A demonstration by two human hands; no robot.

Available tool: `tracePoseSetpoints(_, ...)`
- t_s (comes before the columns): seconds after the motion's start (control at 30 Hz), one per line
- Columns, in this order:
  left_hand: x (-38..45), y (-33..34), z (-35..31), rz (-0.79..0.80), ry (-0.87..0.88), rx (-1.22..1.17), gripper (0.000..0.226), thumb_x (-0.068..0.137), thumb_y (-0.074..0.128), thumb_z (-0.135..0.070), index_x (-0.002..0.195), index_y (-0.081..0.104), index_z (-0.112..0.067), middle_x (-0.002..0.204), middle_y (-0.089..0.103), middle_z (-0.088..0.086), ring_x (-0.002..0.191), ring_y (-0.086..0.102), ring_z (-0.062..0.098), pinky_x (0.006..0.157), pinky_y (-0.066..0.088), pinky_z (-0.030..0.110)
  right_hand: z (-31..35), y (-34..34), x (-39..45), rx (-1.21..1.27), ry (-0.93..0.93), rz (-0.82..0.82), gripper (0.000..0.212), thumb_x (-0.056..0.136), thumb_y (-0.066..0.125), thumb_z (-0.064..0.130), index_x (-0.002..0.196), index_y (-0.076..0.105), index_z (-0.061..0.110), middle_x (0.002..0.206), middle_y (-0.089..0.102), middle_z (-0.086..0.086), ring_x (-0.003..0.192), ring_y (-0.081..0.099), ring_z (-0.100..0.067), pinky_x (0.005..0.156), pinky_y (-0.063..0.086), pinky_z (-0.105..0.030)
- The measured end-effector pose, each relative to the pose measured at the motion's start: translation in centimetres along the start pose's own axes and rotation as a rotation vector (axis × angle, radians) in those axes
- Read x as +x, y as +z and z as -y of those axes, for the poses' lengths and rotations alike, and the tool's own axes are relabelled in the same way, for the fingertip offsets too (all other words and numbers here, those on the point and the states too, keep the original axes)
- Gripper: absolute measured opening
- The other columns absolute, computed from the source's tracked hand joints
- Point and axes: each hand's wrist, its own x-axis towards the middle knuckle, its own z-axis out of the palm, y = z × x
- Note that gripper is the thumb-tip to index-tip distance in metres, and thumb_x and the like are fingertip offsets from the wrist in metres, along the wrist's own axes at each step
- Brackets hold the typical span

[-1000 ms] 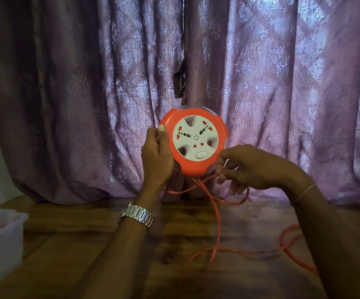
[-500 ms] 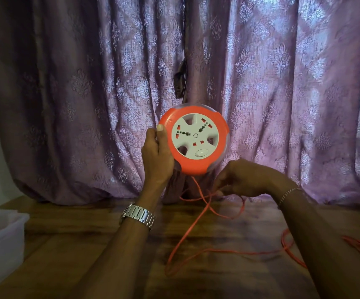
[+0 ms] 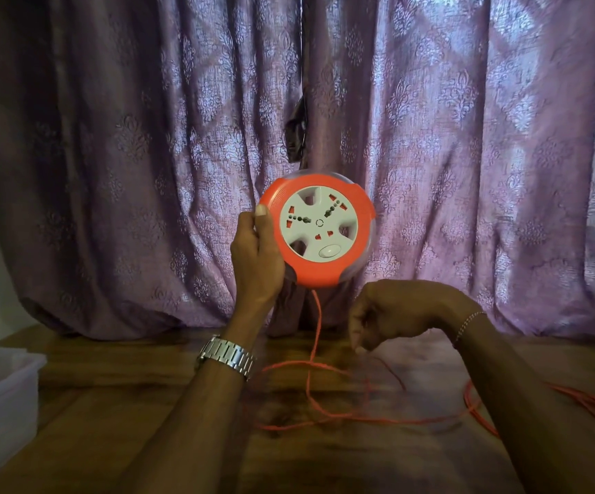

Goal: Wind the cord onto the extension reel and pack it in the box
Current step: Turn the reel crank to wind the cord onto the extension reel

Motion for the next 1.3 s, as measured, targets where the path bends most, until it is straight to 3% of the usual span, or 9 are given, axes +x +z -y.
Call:
tracePoseSetpoints(0.23, 0.0, -0.1, 0.2, 0.012, -0.013, 0.018, 0.036, 0.104, 0.034, -0.05, 0.079, 0.046, -0.026, 0.075, 0.061, 0.012, 0.071, 0.066, 0.038, 0.064, 0.052, 0.064, 1.1, 0.5, 0.1, 0.105, 0.004, 0.085, 0.038, 0.071, 0.084, 0.028, 0.106, 0.072, 0.023, 0.097, 0.075, 0.007, 0.088, 0.068, -0.005, 0.09, 0.053, -0.029)
tracePoseSetpoints(0.4, 0.1, -0.2, 0.2, -0.003, -0.008, 0.031, 0.036, 0.102, 0.034, -0.051, 0.078, 0.045, -0.028, 0.074, 0.06, 0.01, 0.071, 0.065, 0.043, 0.063, 0.052, 0.065, 2.1, 0.4, -0.1, 0.133, -0.006, 0.089, 0.035, 0.075, 0.081, 0.027, 0.108, 0.071, 0.019, 0.098, 0.076, 0.004, 0.092, 0.069, -0.008, 0.089, 0.053, -0.028)
tracePoseSetpoints(0.6, 0.3, -0.2, 0.4, 0.024, -0.022, 0.02, 0.039, 0.1, 0.033, -0.057, 0.082, 0.047, -0.025, 0.078, 0.064, 0.016, 0.071, 0.067, 0.043, 0.063, 0.054, 0.065, 3.9, -1.3, -1.6, 0.179, -0.153, -0.362, 0.01, 0.078, 0.079, 0.029, 0.08, 0.073, 0.021, 0.071, 0.073, 0.003, 0.06, 0.065, -0.01, 0.057, 0.049, -0.02)
tracePoseSetpoints(0.7, 0.2, -0.1, 0.4, 0.03, -0.008, 0.006, 0.038, 0.099, 0.034, -0.055, 0.079, 0.045, -0.025, 0.073, 0.061, 0.008, 0.072, 0.066, 0.038, 0.065, 0.053, 0.062, 4.4, -1.8, -1.7, 0.077, -0.245, -0.664, 0.007, 0.077, 0.078, 0.02, 0.078, 0.072, 0.022, 0.065, 0.066, 0.012, 0.056, 0.057, 0.0, 0.056, 0.039, -0.009)
tracePoseSetpoints(0.83, 0.2, 0.1, 0.6, 0.062, 0.007, -0.002, 0.037, 0.101, 0.035, -0.05, 0.077, 0.042, -0.023, 0.07, 0.055, 0.0, 0.068, 0.057, 0.029, 0.071, 0.052, 0.057, 4.2, -2.2, -1.4, -0.168, -0.292, -0.891, 0.022, 0.077, 0.068, 0.003, 0.091, 0.07, 0.02, 0.092, 0.065, 0.008, 0.073, 0.055, 0.0, 0.069, 0.037, -0.011)
tracePoseSetpoints(0.97, 0.0, 0.4, 0.9, 0.098, 0.023, -0.004, 0.036, 0.102, 0.036, -0.049, 0.077, 0.044, -0.023, 0.069, 0.055, -0.004, 0.067, 0.054, 0.02, 0.069, 0.051, 0.049, 3.3, -1.9, -1.1, -0.292, -0.249, -0.883, 0.04, 0.075, 0.053, 0.002, 0.104, 0.07, 0.023, 0.131, 0.055, -0.005, 0.117, 0.052, -0.025, 0.089, 0.047, -0.037)
tracePoseSetpoints(1.1, 0.0, 0.5, 1.2, 0.137, 0.039, -0.006, 0.037, 0.1, 0.035, -0.052, 0.078, 0.047, -0.024, 0.069, 0.055, -0.006, 0.066, 0.053, 0.018, 0.069, 0.052, 0.051, 3.1, -2.4, -0.9, -0.366, -0.146, -0.762, 0.059, 0.065, 0.062, 0.002, 0.11, 0.067, 0.039, 0.149, 0.038, 0.007, 0.127, 0.039, -0.023, 0.086, 0.048, -0.049)
tracePoseSetpoints(1.17, 0.0, 0.6, 1.4, 0.153, 0.054, -0.001, 0.04, 0.099, 0.035, -0.057, 0.08, 0.048, -0.024, 0.069, 0.056, -0.005, 0.066, 0.055, 0.021, 0.069, 0.052, 0.054, 3.1, -2.4, -1.0, -0.401, -0.112, -0.748, 0.068, 0.062, 0.066, -0.002, 0.112, 0.065, 0.045, 0.15, 0.035, 0.01, 0.125, 0.038, -0.022, 0.081, 0.049, -0.048)
tracePoseSetpoints(1.3, -0.4, 0.9, 1.4, 0.168, 0.088, 0.019, 0.042, 0.096, 0.034, -0.061, 0.076, 0.044, -0.025, 0.063, 0.05, -0.009, 0.062, 0.049, 0.013, 0.066, 0.05, 0.056, 3.8, -1.9, -1.4, -0.471, -0.064, -0.74, 0.073, 0.06, 0.08, 0.008, 0.114, 0.062, 0.053, 0.148, 0.039, 0.005, 0.123, 0.04, -0.025, 0.07, 0.041, -0.031)
